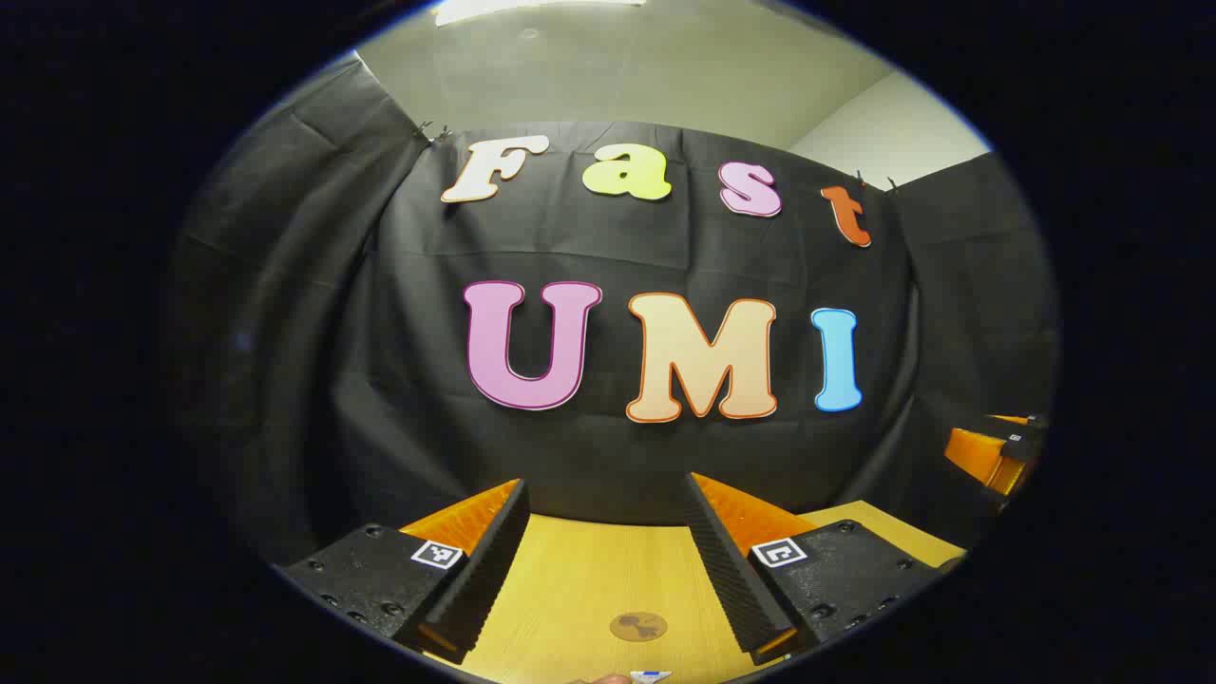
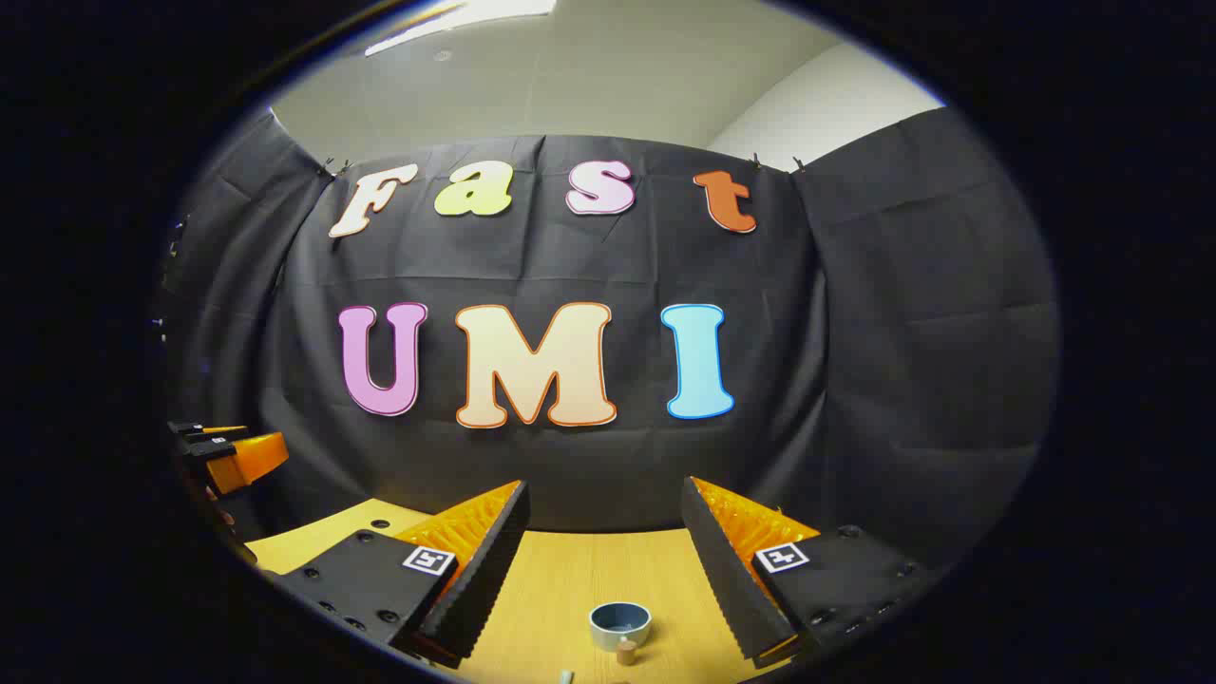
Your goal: Put the toothbrush and toothpaste on the desktop into the cup, then pick up the cup and place it on the coaster on the desktop.
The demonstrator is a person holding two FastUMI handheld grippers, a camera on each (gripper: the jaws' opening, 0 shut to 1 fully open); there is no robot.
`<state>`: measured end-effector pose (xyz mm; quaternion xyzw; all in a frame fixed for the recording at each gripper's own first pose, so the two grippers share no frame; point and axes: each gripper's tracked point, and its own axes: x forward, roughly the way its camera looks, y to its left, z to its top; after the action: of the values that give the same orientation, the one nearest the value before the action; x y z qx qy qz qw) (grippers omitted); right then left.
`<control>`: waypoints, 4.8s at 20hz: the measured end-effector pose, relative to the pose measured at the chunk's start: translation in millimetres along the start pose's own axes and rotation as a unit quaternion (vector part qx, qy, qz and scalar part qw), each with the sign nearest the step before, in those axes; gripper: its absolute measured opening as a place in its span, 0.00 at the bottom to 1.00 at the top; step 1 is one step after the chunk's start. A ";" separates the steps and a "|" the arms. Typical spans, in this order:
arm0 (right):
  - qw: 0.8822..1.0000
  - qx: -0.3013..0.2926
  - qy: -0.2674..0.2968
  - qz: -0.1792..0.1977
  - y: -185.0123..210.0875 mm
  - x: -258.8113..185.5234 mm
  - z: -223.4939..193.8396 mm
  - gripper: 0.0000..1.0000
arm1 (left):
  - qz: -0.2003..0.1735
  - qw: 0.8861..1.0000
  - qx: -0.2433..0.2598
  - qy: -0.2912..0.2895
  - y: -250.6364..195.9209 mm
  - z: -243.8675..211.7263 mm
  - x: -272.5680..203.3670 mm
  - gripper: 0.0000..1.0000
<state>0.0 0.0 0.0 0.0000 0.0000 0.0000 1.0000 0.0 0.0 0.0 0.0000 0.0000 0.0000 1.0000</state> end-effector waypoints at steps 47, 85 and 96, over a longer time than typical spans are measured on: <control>0.940 -0.052 0.326 0.087 47.5 -14.7 -221.2 1.00 | 0.010 1.000 -0.001 -0.001 7.1 0.0 -3.5 0.94; 0.741 -0.110 0.655 0.098 23.5 -88.9 -402.6 0.39 | 0.074 0.993 0.015 0.093 62.6 -60.2 -14.2 0.94; 0.743 -0.094 0.656 0.094 23.0 -87.5 -402.0 0.14 | 0.024 0.983 0.005 0.184 27.0 -123.2 -12.8 0.95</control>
<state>-87.5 23.0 -402.0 -0.0937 0.6562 0.0939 0.7428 -12.8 27.0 -123.2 0.0049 0.1840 0.0243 0.9826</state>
